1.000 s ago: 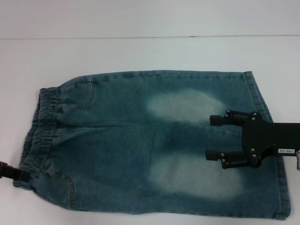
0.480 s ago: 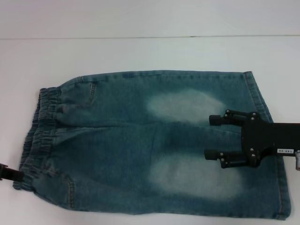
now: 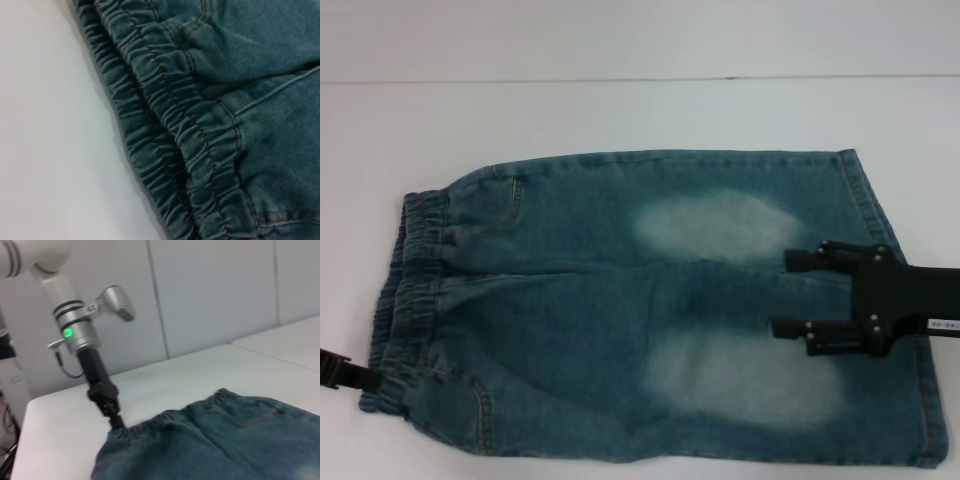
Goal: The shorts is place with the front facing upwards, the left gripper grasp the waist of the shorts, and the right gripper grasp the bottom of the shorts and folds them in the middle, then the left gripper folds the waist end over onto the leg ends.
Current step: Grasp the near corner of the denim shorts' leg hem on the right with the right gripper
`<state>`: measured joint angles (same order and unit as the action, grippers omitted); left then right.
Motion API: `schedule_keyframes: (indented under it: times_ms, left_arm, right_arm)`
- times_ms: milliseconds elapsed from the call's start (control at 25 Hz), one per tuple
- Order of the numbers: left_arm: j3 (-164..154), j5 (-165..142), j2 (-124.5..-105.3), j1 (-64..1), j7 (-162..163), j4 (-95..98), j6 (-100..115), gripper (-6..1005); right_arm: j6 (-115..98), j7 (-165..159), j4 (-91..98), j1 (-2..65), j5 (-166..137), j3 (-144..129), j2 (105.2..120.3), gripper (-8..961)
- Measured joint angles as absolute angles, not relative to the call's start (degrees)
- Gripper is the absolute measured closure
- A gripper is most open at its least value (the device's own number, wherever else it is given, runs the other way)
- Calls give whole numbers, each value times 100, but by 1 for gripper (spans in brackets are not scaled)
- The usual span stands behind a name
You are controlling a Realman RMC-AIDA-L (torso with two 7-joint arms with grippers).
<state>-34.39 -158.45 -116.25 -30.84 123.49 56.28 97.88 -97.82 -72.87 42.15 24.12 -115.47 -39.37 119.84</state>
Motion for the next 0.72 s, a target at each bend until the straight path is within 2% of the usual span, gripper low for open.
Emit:
schedule_keyframes:
  times_ms: [480, 600, 720]
  left_arm:
    - [-3446, -15847, -11632, -3146, 12296, 5613, 9801, 949]
    - [-3446, -15847, -11628, -3154, 12296, 5613, 9795, 950]
    - [-3445, -15847, -11624, -3160, 12295, 5619, 9794, 950]
  right_arm:
    - [-9968, -10501, 5875, 1823, -11697, -3757, 11949, 37]
    - [-10061, -11311, 6313, 1803, -11987, -3700, 11902, 38]
    - [-10326, -12181, 6628, 1904, -12485, -3691, 11768, 39]
